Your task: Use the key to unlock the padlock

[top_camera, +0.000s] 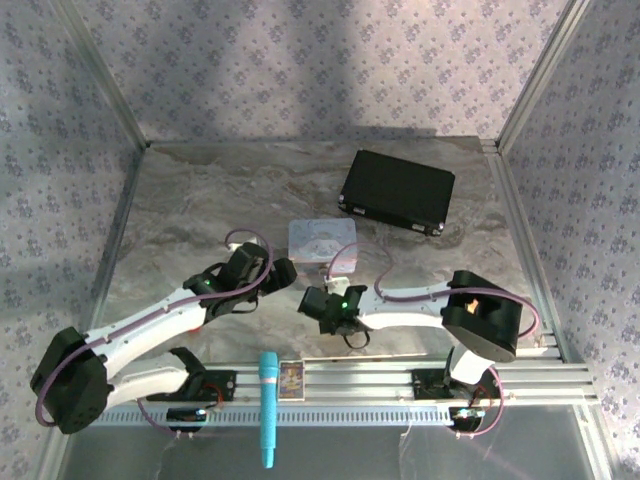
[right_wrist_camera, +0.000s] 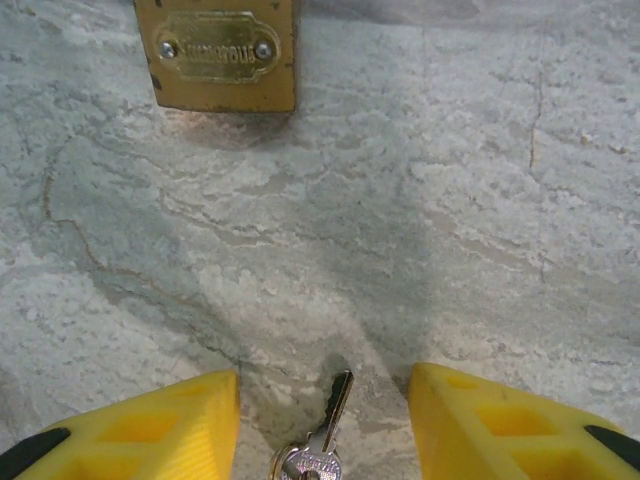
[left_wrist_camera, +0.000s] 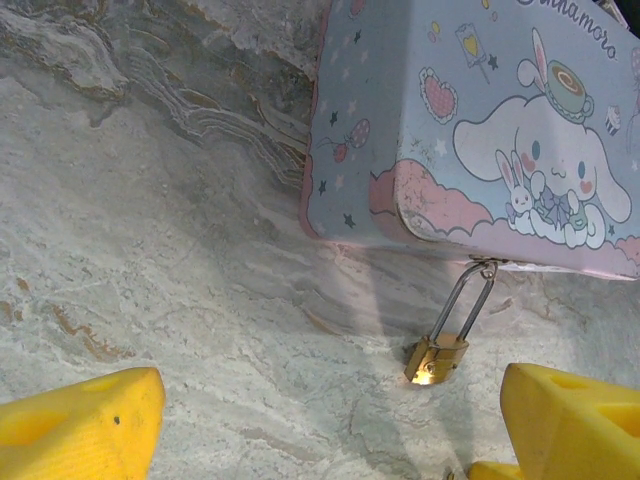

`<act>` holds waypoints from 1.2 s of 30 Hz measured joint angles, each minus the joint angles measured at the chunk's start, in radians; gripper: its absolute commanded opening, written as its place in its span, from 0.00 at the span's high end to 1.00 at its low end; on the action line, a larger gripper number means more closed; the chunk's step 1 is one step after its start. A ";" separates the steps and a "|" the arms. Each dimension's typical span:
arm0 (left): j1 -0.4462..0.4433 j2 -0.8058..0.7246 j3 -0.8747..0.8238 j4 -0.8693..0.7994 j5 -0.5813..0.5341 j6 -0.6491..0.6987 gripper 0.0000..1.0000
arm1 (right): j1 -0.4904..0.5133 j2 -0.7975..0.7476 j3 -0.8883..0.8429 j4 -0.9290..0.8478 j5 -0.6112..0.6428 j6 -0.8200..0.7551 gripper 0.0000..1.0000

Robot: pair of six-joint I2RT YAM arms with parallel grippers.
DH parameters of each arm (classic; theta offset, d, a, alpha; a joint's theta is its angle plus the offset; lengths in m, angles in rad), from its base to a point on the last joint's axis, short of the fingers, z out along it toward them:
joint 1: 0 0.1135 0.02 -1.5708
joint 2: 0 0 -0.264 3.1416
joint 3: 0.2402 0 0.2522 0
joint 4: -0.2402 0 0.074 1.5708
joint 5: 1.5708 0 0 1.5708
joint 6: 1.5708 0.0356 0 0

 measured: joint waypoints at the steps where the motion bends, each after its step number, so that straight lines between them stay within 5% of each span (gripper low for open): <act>1: 0.000 -0.002 -0.002 0.000 -0.003 0.000 0.13 | 0.003 0.000 -0.001 0.000 0.004 0.005 0.53; 21: -0.008 -0.004 -0.005 0.004 -0.018 -0.020 0.13 | 0.033 -0.058 -0.067 0.002 0.000 0.046 0.67; 36: -0.027 0.053 -0.005 0.021 -0.018 -0.035 0.13 | 0.046 -0.098 -0.112 0.015 0.016 0.050 0.89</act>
